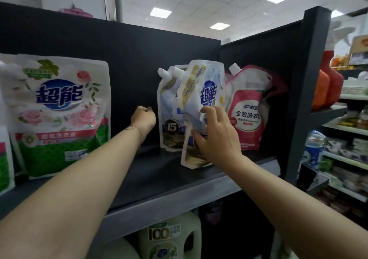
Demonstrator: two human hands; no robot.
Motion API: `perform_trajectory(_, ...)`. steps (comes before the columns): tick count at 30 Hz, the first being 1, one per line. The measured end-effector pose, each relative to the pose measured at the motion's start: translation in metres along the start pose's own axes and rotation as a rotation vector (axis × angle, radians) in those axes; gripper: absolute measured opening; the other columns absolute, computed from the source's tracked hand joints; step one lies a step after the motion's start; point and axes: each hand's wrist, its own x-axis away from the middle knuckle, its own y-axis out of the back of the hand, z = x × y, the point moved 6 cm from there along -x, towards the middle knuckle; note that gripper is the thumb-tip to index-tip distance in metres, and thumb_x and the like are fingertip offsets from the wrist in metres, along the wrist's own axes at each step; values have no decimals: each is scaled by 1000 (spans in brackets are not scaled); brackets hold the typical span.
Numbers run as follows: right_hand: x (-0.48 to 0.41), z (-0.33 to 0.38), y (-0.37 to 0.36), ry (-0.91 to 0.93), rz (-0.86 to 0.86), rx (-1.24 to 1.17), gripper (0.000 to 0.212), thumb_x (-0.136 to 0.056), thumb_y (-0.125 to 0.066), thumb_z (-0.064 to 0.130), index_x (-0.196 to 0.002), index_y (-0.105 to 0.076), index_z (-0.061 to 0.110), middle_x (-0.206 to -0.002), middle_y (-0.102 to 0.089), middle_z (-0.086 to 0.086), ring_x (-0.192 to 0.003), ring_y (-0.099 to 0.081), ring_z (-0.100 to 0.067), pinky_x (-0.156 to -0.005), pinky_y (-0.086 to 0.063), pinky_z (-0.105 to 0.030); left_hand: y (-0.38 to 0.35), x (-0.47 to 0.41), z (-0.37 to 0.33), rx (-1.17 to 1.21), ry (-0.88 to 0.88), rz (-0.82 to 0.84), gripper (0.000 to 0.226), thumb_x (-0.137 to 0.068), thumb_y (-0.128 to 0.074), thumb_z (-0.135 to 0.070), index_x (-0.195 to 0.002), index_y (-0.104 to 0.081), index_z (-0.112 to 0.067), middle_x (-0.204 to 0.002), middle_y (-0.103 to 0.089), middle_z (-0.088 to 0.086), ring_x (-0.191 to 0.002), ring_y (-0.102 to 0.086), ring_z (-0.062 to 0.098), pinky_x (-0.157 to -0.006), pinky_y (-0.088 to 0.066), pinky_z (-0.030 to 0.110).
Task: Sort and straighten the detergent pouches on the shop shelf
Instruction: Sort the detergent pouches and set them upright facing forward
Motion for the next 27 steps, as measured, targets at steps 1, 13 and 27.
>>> perform_trajectory(1, 1, -1, -6, 4, 9, 16, 57, -74, -76, 22, -116, -40, 13, -111, -54, -12, -94, -56, -31, -66, -47, -32, -5, -6, 1, 6, 15, 36, 38, -102, -32, -32, -122, -53, -8, -124, -57, 15, -111, -55, 32, -85, -41, 32)
perform_trajectory(13, -3, 0, -40, -37, 58, 136, 70, -77, -72, 20, -135, -35, 6, -130, -50, -18, -112, -51, -38, -89, -48, -49, -45, -42, 3, 440, 202, 275, 29, -91, -47, -20, -117, -58, -16, -99, -67, 9, -85, -65, 25, -68, -57, 33)
perform_trajectory(27, -7, -6, -42, -20, 69, 83, 70, -77, -73, 23, -134, -35, 10, -128, -51, -15, -112, -52, -36, -90, -48, -48, -48, -69, 18, 201, 35, 385, 30, -85, -67, -8, -114, -61, -9, -105, -67, 16, -97, -64, 31, -81, -54, 42)
